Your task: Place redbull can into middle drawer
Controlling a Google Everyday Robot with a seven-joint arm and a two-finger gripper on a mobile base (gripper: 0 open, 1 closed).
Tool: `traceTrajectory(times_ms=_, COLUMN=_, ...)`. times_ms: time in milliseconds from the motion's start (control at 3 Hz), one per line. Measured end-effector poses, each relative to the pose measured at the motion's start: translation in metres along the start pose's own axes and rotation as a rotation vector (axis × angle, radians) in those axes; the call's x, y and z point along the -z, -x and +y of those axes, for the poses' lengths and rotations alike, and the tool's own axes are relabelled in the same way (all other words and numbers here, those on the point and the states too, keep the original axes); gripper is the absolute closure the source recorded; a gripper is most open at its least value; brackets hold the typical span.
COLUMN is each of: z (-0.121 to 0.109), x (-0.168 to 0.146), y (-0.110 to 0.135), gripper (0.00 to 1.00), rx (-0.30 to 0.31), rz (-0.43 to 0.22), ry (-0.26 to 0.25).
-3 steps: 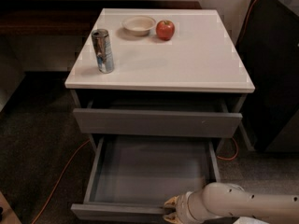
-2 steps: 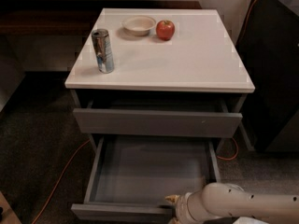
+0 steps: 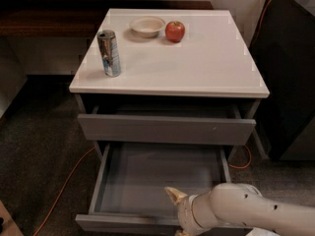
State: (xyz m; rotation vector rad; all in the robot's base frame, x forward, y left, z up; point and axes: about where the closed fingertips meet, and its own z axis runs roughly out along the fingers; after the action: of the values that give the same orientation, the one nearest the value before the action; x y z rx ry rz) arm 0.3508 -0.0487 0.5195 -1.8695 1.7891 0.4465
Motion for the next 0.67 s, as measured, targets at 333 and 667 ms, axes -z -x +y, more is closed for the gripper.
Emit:
traceTrajectory(times_ms=333, z=-0.015, x=0.019, y=0.023, gripper=0.00, rx=0.013, rz=-0.060, ry=0.022)
traceTrajectory(times_ms=667, z=-0.029, x=0.028, y=0.039, gripper=0.00, rx=0.003, rz=-0.142, ry=0.059)
